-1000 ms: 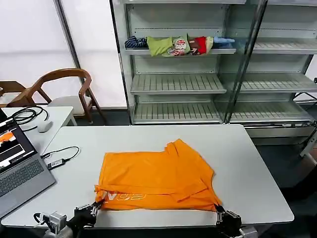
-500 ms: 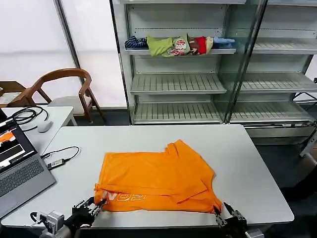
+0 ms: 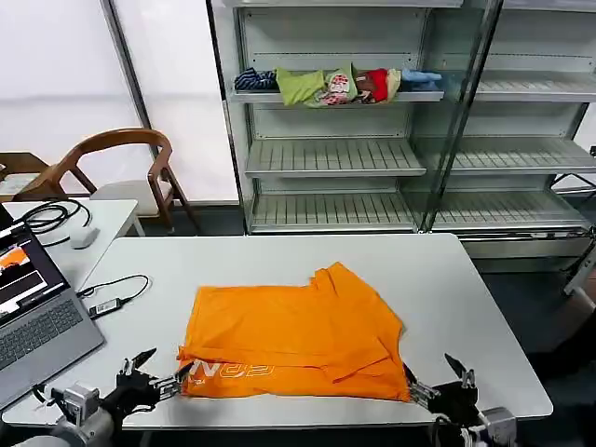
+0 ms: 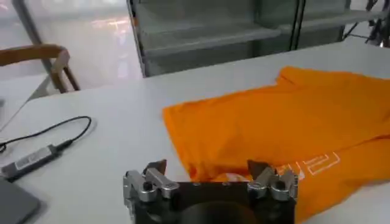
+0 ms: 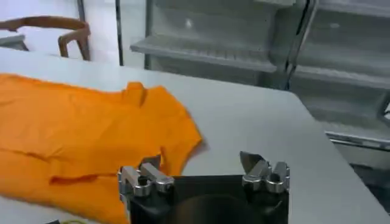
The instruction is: Fold and organize the clothes.
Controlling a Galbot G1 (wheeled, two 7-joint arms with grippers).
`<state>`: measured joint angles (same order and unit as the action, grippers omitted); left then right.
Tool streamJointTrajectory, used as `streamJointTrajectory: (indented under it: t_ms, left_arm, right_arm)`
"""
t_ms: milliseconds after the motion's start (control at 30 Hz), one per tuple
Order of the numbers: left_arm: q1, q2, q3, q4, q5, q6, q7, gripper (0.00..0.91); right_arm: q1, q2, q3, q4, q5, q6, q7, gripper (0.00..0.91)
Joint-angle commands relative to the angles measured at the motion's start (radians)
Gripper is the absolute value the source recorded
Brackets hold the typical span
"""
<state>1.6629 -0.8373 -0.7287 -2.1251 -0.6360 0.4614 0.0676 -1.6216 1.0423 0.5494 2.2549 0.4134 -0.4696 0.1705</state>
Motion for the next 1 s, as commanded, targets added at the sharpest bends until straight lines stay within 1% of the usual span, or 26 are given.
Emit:
streamJointTrajectory:
  t_ms: [33,200,267,333,500,567,733,867,1000]
  left_arm:
    - [-0.157,0.009,0.047,0.076,-0.051,-0.001,-0.002,0.907]
    - [-0.248,0.013,0.116,0.111,-0.056,-0.003,-0.004,0.907]
    - [-0.285,0.014,0.143,0.128,-0.055,-0.001,-0.012,0.907]
    - [-0.345,0.014,0.174,0.154,-0.054,0.002,-0.014,0.907]
    - [-0.488,0.015,0.267,0.266,-0.054,0.011,-0.018,0.907]
    - [-0.550,0.015,0.310,0.313,-0.054,0.011,-0.017,0.907]
    - [-0.664,0.005,0.385,0.428,-0.054,0.010,-0.007,0.907]
    - [-0.736,0.003,0.442,0.514,-0.053,-0.002,0.011,0.907]
    - [-0.787,-0.006,0.490,0.587,-0.051,-0.015,0.029,0.907]
  right_arm:
    - [0.160,0.001,-0.045,-0.050,0.021,-0.023,0.020,0.907]
    - [0.327,-0.008,-0.103,-0.118,0.051,-0.060,0.038,0.907]
    - [0.400,-0.004,-0.139,-0.167,0.073,-0.081,0.051,0.907]
    - [0.449,0.000,-0.169,-0.193,0.088,-0.097,0.060,0.907]
    - [0.606,0.012,-0.269,-0.304,0.094,-0.108,0.069,0.907]
    - [0.706,0.043,-0.312,-0.380,0.104,-0.109,0.095,0.907]
    - [0.843,0.105,-0.384,-0.526,0.102,-0.109,0.116,0.907]
    - [0.915,0.149,-0.415,-0.639,0.102,-0.109,0.109,0.907]
    - [0.979,0.209,-0.434,-0.779,0.082,-0.109,0.089,0.907]
